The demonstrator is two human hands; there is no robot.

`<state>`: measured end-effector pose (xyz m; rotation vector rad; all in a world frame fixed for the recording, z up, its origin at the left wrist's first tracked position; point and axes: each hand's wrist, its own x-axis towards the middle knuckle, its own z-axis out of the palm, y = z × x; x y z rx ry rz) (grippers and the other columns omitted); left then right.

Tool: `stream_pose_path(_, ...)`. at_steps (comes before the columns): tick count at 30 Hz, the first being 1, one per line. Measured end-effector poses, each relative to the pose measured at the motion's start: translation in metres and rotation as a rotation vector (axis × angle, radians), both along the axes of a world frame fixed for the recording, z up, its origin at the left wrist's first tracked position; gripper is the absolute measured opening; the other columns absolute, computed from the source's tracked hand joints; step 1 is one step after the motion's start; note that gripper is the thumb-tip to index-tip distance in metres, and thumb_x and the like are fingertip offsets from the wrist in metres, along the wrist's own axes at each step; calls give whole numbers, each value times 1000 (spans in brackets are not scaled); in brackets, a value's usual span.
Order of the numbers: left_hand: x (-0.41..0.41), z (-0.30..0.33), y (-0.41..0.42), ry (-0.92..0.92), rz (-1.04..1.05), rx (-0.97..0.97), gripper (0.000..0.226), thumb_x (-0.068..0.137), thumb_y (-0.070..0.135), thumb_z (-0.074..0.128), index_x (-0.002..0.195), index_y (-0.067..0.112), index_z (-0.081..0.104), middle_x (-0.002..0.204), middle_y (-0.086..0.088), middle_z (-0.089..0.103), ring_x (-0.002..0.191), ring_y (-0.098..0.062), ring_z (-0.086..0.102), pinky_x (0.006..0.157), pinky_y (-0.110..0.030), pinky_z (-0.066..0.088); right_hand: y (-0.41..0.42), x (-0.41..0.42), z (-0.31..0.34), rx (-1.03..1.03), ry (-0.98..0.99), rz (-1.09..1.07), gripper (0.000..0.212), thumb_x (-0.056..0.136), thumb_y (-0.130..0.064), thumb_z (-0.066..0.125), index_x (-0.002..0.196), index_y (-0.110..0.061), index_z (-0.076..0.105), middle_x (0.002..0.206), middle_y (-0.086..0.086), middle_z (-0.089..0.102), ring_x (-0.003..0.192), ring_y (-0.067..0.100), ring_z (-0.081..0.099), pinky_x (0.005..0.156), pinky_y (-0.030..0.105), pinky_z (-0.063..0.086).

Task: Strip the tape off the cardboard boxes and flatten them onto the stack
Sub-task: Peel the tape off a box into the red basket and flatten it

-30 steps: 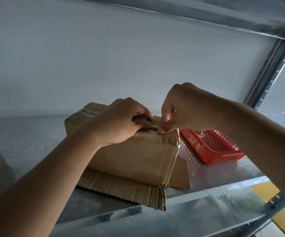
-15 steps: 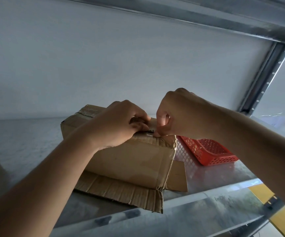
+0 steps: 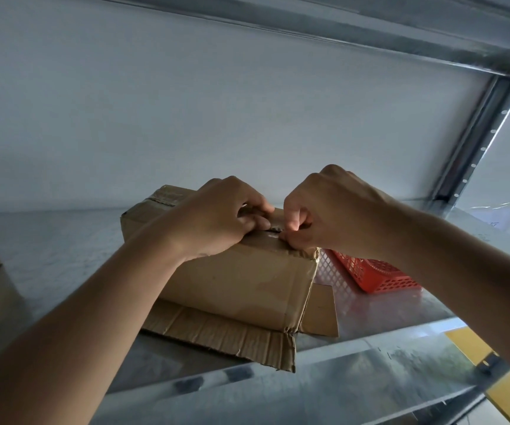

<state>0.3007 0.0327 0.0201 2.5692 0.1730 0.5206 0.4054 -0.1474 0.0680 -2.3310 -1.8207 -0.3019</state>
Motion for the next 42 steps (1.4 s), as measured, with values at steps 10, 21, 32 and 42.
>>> stream_pose_path(10, -2, 1, -2, -3, -21, 0, 21, 98, 19, 68, 112, 31, 78, 105, 19, 73, 104, 5, 62, 93, -21, 47, 3, -4, 4, -39, -13, -11, 20, 79, -31, 80, 71, -36, 62, 76, -17, 66, 78, 1, 65, 77, 35, 59)
stream_pose_path(21, -2, 3, -2, 5, -33, -24, 28, 99, 14, 66, 110, 35, 79, 101, 21, 75, 99, 11, 63, 90, -17, 48, 5, 0, 5, -59, -46, -5, 17, 77, -28, 81, 74, -32, 64, 72, -21, 62, 78, -3, 62, 75, 29, 56)
stream_pose_path(32, 0, 1, 1, 3, -28, -31, 19, 99, 26, 70, 114, 34, 78, 113, 20, 73, 112, 2, 61, 98, -22, 44, -9, 6, -2, 63, 195, -51, 10, 84, -31, 85, 89, -38, 81, 77, -22, 75, 77, -8, 69, 84, 30, 58)
stream_pose_path(42, 3, 0, 7, -21, -108, -3, 24, 99, 25, 70, 87, 46, 76, 85, 31, 69, 91, 9, 62, 81, -17, 42, 3, -21, -7, -88, -320, -75, 18, 100, -21, 57, 108, -23, 73, 99, 1, 69, 87, 23, 70, 74, 34, 58)
